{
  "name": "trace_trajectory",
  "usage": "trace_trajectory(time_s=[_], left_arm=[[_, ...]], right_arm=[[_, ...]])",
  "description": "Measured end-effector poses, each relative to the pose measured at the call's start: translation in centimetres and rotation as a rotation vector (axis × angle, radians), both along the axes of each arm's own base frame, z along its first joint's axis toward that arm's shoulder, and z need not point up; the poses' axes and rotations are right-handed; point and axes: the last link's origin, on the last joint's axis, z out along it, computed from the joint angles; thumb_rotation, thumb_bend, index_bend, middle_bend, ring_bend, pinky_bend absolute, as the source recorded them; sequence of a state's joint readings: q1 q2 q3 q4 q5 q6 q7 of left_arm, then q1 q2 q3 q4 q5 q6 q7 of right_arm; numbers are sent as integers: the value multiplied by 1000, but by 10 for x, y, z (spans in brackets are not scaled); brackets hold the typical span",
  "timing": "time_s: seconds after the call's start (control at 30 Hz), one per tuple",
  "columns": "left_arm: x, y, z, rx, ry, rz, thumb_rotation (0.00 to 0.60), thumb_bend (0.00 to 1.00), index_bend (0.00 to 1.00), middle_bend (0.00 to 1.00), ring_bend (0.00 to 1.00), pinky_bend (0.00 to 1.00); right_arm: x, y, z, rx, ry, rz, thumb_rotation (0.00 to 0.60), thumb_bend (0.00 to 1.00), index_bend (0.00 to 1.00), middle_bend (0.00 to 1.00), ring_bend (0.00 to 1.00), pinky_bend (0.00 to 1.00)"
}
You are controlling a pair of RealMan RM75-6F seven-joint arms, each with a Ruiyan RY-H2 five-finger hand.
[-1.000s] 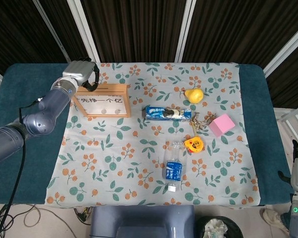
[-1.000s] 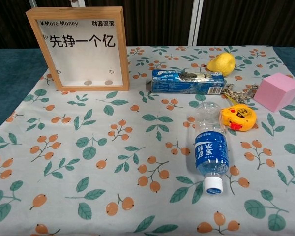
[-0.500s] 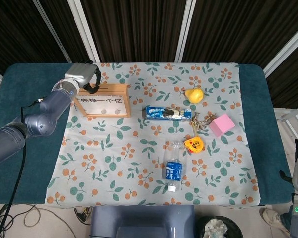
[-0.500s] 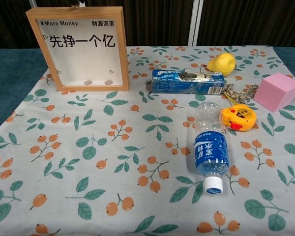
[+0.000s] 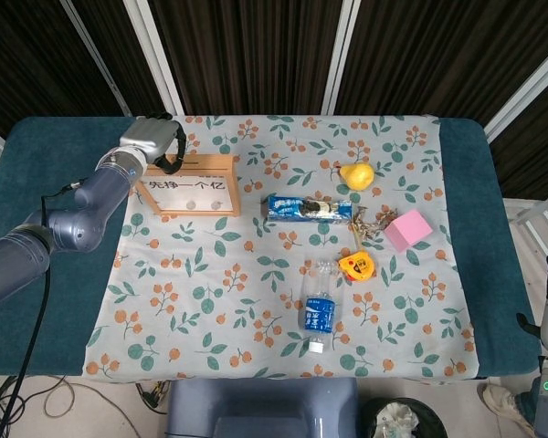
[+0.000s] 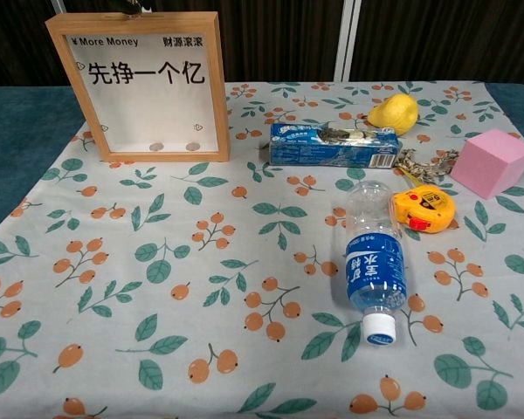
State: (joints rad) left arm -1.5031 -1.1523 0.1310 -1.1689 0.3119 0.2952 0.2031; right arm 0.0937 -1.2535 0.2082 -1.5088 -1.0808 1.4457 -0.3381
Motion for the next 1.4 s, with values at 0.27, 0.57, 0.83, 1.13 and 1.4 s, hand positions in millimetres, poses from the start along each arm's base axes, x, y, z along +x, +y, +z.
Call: trace_trajectory(time_s=[0.27, 0.57, 0.83, 1.13, 1.4], left_arm=[[1, -1, 0, -7, -1, 1, 600, 429, 626, 182, 0, 0], [2, -2, 3, -21, 10, 6, 600, 378, 514, 148, 0, 0], [0, -1, 2, -23, 26, 6, 600, 338, 452, 124, 0, 0], [10, -2, 4, -18, -6, -4, 600, 323, 405, 120, 0, 0], [27, -18, 30, 53, -48, -94, 600, 323, 365, 98, 0, 0]], right_arm=[[0, 0, 2, -7, -1, 1, 600, 237, 7, 2, 0, 0], [0, 0, -2, 13, 0, -3, 600, 238, 7, 2, 0, 0], [-1, 0, 1, -2, 4, -9, 600, 238, 6, 2, 0, 0], [-1, 0, 3, -11, 4, -13, 600, 238, 7, 2, 0, 0], [-2, -1, 1, -1, -9, -14, 600, 237, 7, 2, 0, 0]])
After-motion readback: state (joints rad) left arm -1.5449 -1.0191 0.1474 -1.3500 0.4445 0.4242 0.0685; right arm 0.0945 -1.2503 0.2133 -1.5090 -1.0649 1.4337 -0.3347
